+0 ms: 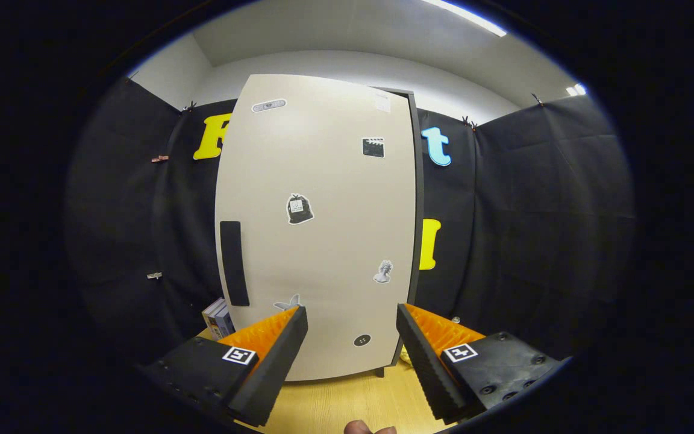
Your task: Open the shoe cabinet door, grab the shoes and put them into the shoe cabinet, then close the shoe cabinet door.
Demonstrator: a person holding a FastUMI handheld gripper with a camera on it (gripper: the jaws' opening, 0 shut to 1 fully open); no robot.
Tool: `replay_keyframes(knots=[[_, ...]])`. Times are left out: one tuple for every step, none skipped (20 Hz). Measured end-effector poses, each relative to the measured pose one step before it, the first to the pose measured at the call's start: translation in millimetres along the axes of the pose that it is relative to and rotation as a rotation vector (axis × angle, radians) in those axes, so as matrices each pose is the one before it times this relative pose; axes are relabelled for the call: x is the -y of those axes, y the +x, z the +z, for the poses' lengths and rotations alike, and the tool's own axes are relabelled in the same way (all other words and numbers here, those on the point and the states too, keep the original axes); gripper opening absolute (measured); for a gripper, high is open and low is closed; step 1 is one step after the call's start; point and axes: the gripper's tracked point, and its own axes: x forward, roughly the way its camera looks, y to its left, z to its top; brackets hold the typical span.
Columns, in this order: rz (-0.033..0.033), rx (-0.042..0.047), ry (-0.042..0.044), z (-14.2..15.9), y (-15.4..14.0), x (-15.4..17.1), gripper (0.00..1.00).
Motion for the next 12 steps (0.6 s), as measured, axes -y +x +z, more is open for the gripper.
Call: replay_keyframes(knots=[[-0.00038,-0.00035,0.00272,0.02,-0.4,0.23,0.97],[-0.0001,-0.0006,0.00055,-0.34,-0.78,0.06,0.97],[-0.00095,0.00015,-0.0012,-0.93,-2.31,0.17,0.97],[0.00023,-0.00173,-0.00118,0.04,-0.41,-0.02,0.97],[0.00083,0.00109,0.00201,0.93,-0.2,0.02,0.97],[0.00088,-0.00163,0.00224,-0.56,-0.1,-0.19,0.97],[0.00092,-0.00342,0.00186,-0.92,0.91,1.08,0.97],[-0.00185,-0.00138,0.00076,-0.09,-0.21,1.4,0.97],[-0.00095,-0.00061,0.00071,-0.37,-0.32,-0.17,0.97],[-0.00082,0.00027,0.00191,-0.27,-0.55,-0.13,0.97],[-0.0004,0.0005,0.00071,0.4,0.28,0.86,0.97],[-0.00153,0.00227,0.0003,0.5,0.14,1.49,0.97]])
